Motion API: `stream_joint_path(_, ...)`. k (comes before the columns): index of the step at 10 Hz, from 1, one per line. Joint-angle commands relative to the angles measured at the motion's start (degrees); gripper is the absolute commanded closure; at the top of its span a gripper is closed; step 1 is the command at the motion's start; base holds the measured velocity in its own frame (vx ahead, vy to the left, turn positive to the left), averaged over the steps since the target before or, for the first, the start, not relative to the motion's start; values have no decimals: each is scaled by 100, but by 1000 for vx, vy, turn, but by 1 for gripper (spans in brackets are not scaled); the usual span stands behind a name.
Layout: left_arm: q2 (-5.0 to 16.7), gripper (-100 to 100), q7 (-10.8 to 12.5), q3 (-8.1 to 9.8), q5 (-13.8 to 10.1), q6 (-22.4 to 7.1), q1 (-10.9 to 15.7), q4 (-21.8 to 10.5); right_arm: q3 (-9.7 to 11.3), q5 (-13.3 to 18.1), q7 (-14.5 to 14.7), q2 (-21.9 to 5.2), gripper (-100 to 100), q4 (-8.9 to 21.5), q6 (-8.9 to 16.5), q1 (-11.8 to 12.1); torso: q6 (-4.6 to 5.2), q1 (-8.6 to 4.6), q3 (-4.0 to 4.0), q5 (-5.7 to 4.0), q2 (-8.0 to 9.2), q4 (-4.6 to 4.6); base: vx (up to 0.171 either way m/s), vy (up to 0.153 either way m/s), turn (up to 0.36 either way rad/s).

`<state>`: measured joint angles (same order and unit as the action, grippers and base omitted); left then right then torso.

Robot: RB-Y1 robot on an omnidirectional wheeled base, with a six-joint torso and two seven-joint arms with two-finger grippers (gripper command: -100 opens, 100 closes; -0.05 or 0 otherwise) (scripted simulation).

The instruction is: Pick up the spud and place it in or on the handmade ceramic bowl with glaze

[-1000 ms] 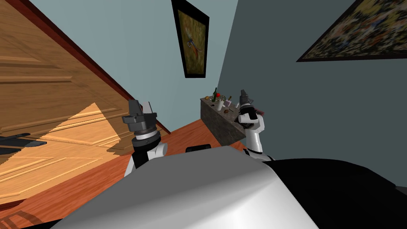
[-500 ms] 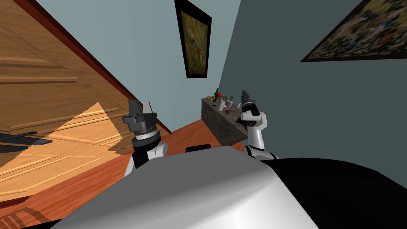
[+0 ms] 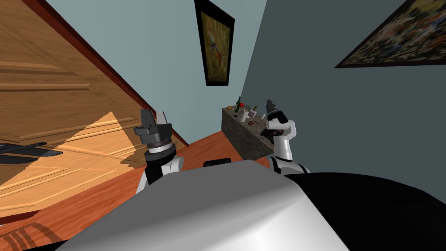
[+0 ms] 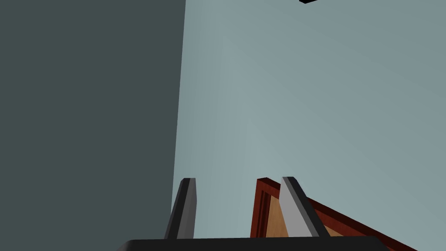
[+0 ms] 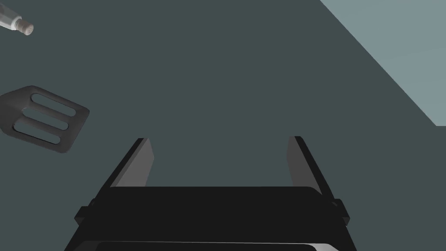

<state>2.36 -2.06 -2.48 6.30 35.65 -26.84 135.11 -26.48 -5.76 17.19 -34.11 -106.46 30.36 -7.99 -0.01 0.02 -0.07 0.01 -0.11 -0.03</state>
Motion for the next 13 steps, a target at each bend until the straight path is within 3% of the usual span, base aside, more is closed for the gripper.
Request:
stream_joint_path(1,0,0,0,0,0,0,0,0,-26,-46,98,-111,-100,135,286,-98,0,0,0,0,0,0,22,13,38)
stream_joint_path(2,0,0,0,0,0,0,0,0,-26,-46,98,-111,-100,135,364,-98,1,0,-1,0,-2,-1,12,5,-6)
stream_joint_path(3,0,0,0,0,0,0,0,0,-79,-130,276,-312,-100,378,576,-250,3,-3,0,-1,2,0,24,8,53)
stream_joint_path(5,0,0,0,0,0,0,0,0,-79,-130,276,-312,-100,378,791,-250,1,-2,-3,-1,-4,-1,21,7,27)
stream_joint_path(6,0,0,0,0,0,0,0,0,-122,-215,455,-510,-100,628,1017,-394,3,-3,0,-2,0,-1,24,5,79)
stream_joint_path(7,0,0,0,0,0,0,0,0,-122,-215,455,-510,-100,628,1174,-394,0,-4,-1,-1,-2,-1,30,3,45)
stream_joint_path(8,0,0,0,0,0,0,0,0,-157,-300,633,-701,-100,851,1349,-528,2,-4,-3,-2,-4,-1,37,1,87)
stream_joint_path(10,0,0,0,0,0,0,-1,0,-157,-300,633,-701,-100,885,1632,-528,2,-7,-5,-2,-7,-2,27,-6,22)
stream_joint_path(11,0,0,0,0,0,0,0,0,-182,-384,810,-883,-100,1145,1829,-651,3,-7,-2,-3,-2,-1,30,-7,88)
stream_joint_path(13,0,0,0,0,0,0,-1,0,-182,-384,810,-883,-100,1145,2041,-651,2,-8,-4,-3,-6,-2,25,-7,27)
